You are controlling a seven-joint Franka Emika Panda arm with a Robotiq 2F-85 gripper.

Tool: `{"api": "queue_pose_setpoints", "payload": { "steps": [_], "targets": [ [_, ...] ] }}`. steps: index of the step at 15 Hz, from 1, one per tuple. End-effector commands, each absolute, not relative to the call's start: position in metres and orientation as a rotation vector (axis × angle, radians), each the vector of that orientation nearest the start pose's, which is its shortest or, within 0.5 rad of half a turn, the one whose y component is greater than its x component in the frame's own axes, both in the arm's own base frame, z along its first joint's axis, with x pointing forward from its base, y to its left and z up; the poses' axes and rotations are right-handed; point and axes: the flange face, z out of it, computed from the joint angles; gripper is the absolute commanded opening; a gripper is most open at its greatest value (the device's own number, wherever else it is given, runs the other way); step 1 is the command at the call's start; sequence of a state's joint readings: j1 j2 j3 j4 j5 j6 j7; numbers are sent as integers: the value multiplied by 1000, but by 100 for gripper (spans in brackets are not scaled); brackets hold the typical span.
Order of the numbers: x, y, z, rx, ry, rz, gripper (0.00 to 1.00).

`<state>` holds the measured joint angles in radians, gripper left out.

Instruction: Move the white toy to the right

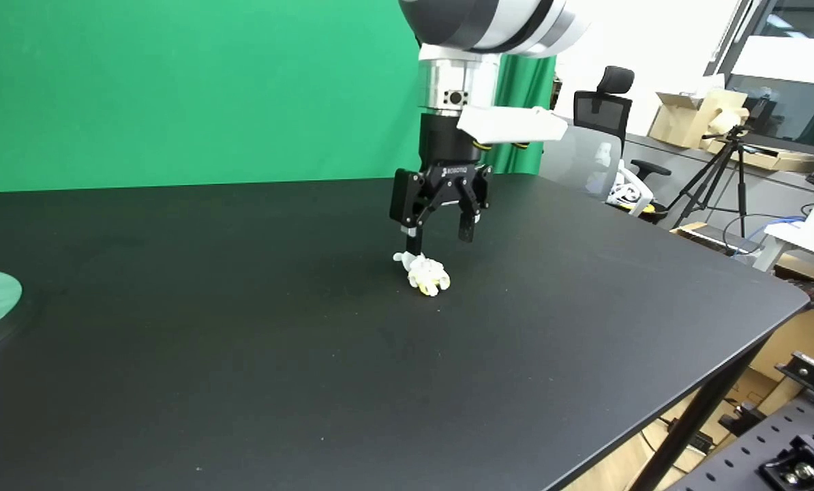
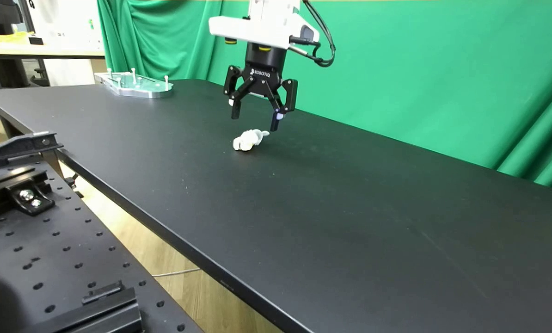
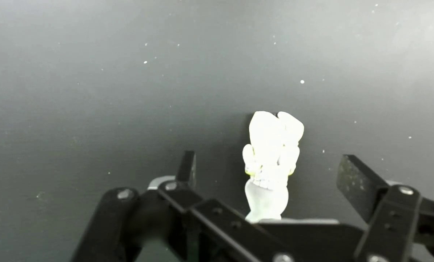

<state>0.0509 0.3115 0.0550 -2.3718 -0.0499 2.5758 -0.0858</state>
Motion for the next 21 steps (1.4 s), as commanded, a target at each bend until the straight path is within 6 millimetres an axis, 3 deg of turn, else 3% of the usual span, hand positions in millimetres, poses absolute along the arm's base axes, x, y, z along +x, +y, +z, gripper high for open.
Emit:
{"api": "queue_pose_setpoints", "payload": {
  "steps": [1,4,5,7,14,17,21],
  "targets": [
    [505,58,167,-3144,-395,170,100],
    [508,64,156,-3146,-441,184,100],
    [509,66,153,-3142,-451,182,75],
    [510,69,150,-3140,-471,179,68],
    [514,76,151,-3135,-491,156,19],
    [514,77,161,-3141,-497,118,6],
    [517,63,175,-3163,-447,41,8]
  ]
}}
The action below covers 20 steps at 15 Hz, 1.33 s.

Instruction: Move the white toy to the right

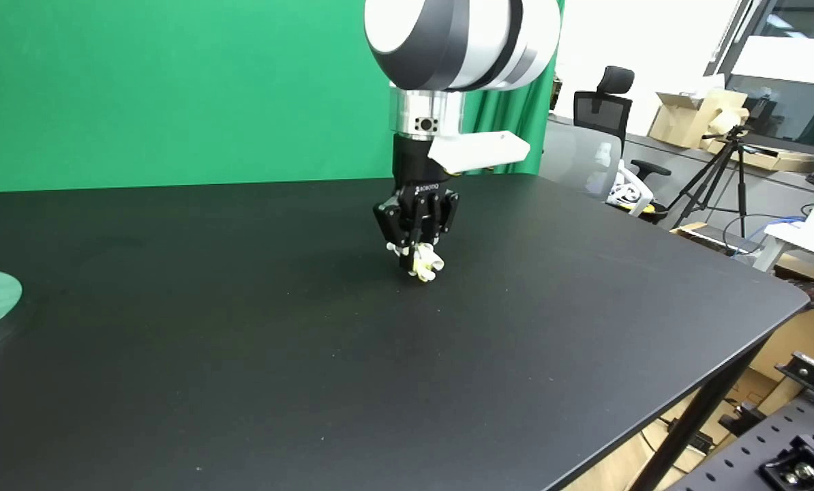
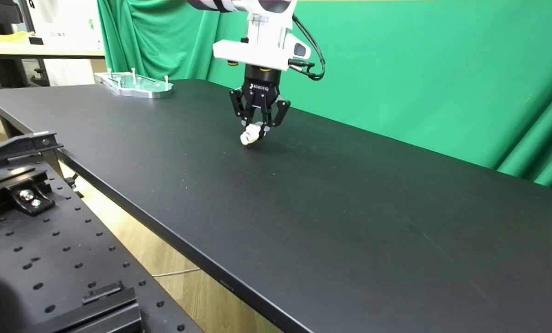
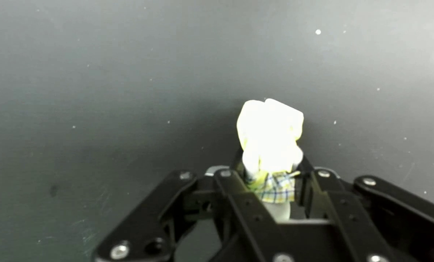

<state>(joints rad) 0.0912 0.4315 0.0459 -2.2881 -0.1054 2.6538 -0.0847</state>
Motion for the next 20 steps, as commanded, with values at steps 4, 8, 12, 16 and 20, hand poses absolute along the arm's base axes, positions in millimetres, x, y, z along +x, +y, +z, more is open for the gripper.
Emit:
{"api": "queue_pose_setpoints", "payload": {
  "steps": [4,8,12,16,20],
  "targets": [
    [515,29,189,-3196,-334,-14,8],
    [505,-19,190,-3228,-201,5,8],
    [493,-66,181,-3219,-85,71,8],
    [490,-97,176,-3217,-53,97,8],
    [493,-111,172,-3183,-217,160,8]
  ]
}}
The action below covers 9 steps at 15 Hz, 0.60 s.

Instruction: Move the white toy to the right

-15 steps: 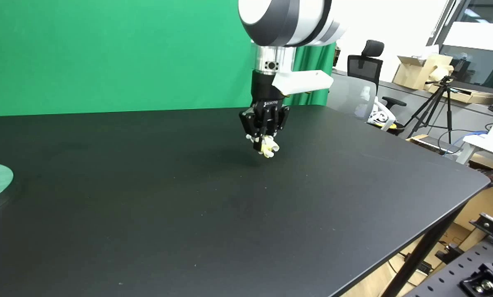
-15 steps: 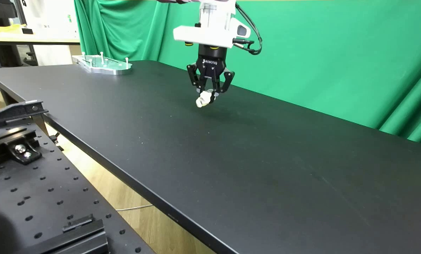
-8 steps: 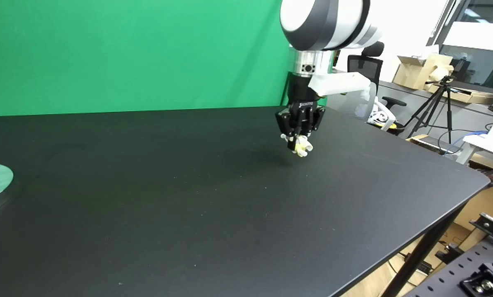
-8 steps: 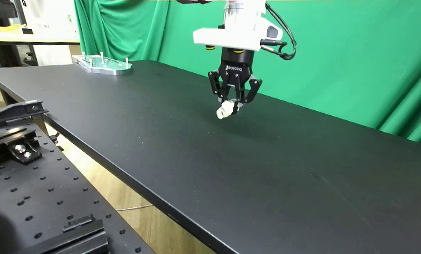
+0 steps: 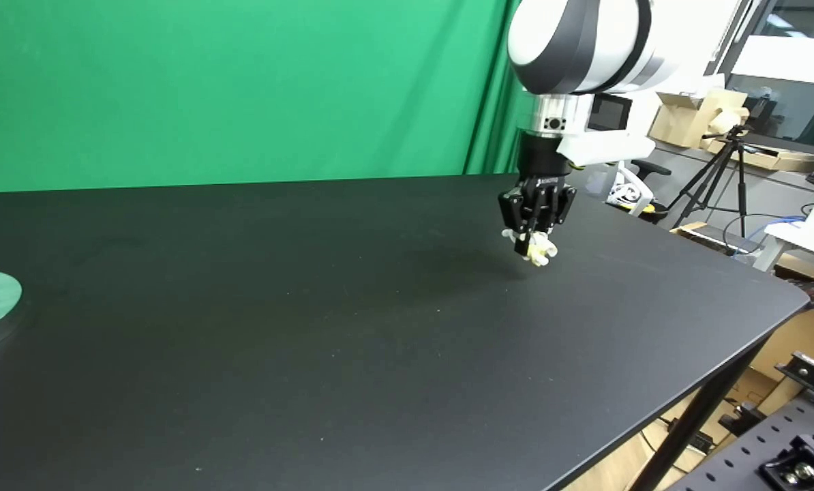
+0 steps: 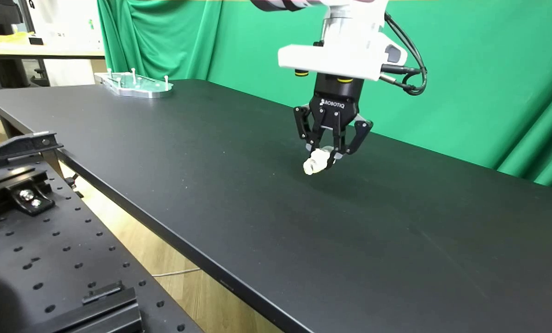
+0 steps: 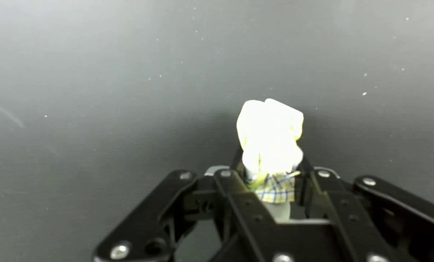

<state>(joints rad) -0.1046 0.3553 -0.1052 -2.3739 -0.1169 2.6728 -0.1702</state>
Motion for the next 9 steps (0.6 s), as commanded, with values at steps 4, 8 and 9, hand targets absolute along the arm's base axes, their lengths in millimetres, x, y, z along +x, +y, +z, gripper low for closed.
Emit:
{"api": "queue_pose_setpoints", "payload": {
  "steps": [4,8,9],
  "targets": [
    [500,-119,168,-3143,-371,218,8],
    [508,-123,167,-3121,-392,203,57],
    [509,-124,167,-3117,-381,193,62]
  ]
}}
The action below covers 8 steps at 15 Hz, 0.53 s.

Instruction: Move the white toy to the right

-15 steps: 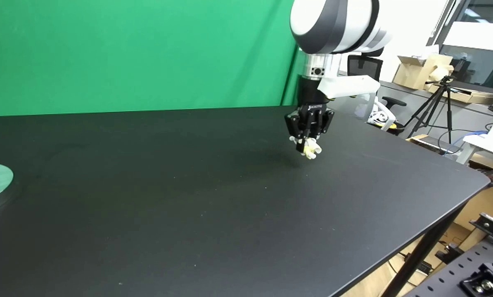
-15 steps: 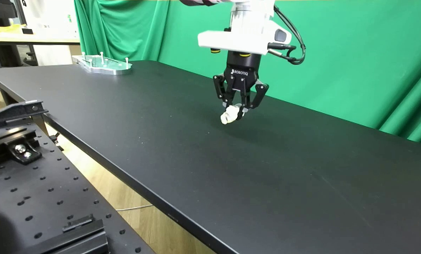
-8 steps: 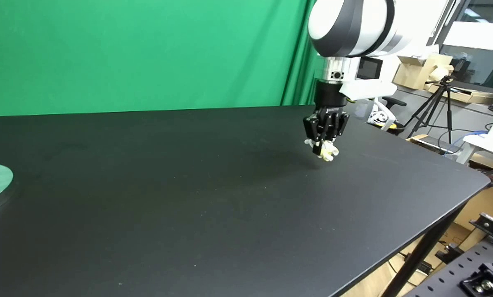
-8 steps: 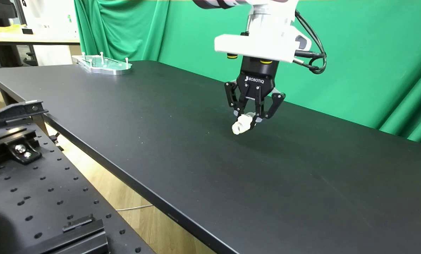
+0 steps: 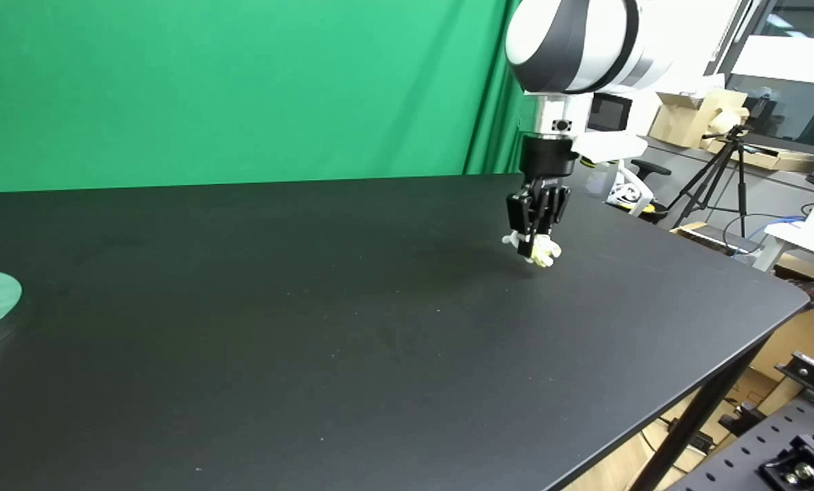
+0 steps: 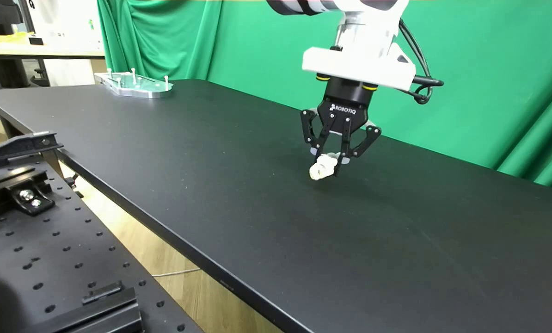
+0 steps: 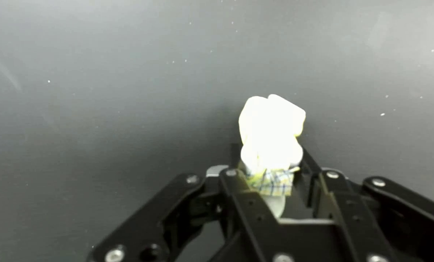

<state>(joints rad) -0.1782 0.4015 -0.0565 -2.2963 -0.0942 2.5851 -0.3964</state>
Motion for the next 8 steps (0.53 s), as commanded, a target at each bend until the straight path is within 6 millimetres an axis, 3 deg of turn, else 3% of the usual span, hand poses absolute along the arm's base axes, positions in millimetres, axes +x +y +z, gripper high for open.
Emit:
{"api": "queue_pose_setpoints", "payload": {
  "steps": [1,5,8],
  "targets": [
    [510,-123,168,-3115,-370,186,71],
    [509,-116,178,-3114,-289,144,97],
    [506,-106,193,-3132,-260,104,100]
  ]
}}
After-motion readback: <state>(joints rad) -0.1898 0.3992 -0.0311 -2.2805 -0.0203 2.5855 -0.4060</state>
